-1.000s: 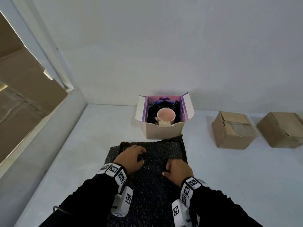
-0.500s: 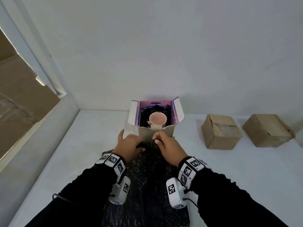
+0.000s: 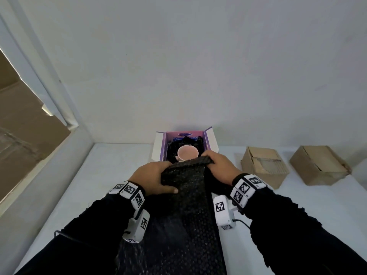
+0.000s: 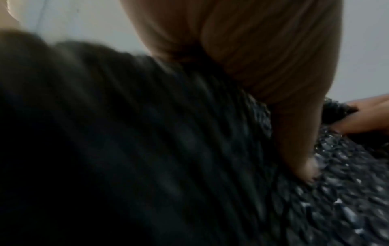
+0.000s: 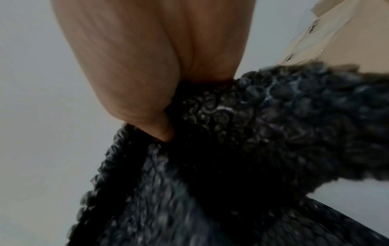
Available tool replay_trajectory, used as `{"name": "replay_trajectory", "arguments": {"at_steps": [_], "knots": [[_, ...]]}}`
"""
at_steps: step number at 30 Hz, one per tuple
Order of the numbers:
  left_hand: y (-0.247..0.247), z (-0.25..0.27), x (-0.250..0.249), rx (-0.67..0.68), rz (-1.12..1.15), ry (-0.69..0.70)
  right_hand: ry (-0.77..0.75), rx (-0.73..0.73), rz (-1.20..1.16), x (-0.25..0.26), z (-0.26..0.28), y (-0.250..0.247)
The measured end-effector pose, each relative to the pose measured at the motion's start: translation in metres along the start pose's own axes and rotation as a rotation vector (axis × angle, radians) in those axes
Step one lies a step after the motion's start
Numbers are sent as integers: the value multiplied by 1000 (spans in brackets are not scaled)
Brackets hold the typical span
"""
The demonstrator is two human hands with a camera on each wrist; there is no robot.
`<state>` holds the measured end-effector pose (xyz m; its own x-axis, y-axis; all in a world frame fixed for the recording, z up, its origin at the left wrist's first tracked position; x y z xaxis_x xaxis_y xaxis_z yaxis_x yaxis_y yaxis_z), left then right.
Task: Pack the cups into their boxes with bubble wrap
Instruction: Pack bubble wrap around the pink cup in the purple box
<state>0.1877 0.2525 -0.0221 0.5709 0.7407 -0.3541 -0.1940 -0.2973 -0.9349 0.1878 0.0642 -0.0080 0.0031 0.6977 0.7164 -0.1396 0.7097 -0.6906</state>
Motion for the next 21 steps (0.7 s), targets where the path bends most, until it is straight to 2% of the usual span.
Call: {"name": "replay_trajectory", "arguments": {"at_steps": [2, 4, 7, 9, 11, 16, 18, 21], "knots": [[8, -1, 5, 44, -11, 40, 46, -102, -128, -2, -5, -23], [6, 0, 15, -16, 109, 1, 96, -173, -174, -8, -8, -39], [0, 4, 28, -105, 333, -112, 160, -51, -52, -15, -7, -30], [-1, 2, 27, -101, 361, -128, 101, 19, 132, -7, -6, -16], [-1, -3, 19, -71, 330, -127, -8, 53, 208, 8, -3, 0], [-7, -15, -2, -76, 302, -82, 11, 262, 9, 12, -3, 40], [-13, -14, -6, -92, 278, -59, 21, 269, 24, 13, -2, 41], [-14, -11, -4, -8, 236, -38, 34, 156, 15, 7, -8, 24]]}}
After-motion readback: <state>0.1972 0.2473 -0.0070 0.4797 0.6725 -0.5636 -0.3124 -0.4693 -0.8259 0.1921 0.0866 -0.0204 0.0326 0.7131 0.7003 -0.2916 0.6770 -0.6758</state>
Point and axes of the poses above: each hand's wrist, its own z-axis away from the middle knuckle, its own y-axis out of the palm, x = y × z, the point moved 10 cm from there along -z, towards the middle knuckle, and after that the axes turned 5 degrees about y, right-handed, at the moved point
